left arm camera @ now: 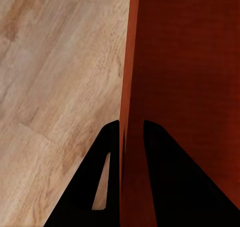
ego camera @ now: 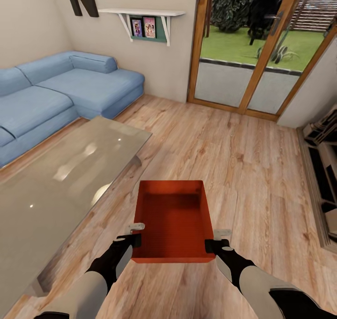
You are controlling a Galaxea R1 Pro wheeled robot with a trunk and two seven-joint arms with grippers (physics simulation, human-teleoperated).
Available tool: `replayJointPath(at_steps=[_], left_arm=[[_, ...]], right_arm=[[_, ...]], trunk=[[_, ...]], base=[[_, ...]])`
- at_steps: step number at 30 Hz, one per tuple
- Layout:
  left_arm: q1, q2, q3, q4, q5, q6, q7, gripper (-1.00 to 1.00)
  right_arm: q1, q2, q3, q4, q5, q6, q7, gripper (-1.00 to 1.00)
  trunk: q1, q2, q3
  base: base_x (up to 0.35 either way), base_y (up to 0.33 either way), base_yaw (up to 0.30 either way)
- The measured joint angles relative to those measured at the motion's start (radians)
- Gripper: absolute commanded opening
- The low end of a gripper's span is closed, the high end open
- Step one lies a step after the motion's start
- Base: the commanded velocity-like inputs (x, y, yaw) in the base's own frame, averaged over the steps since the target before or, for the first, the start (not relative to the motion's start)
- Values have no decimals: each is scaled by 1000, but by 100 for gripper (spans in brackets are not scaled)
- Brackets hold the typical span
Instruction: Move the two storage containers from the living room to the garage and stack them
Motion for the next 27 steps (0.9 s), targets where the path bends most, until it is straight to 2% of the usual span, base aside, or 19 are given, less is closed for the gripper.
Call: replayJointPath(at_steps=[27], left_arm=[[0, 2, 0, 2, 4, -3, -5, -100]], right_arm=[[0, 0, 3, -2, -1, 0, 2, -100]], trunk=[[0, 0, 44]], base=[[0, 0, 0]])
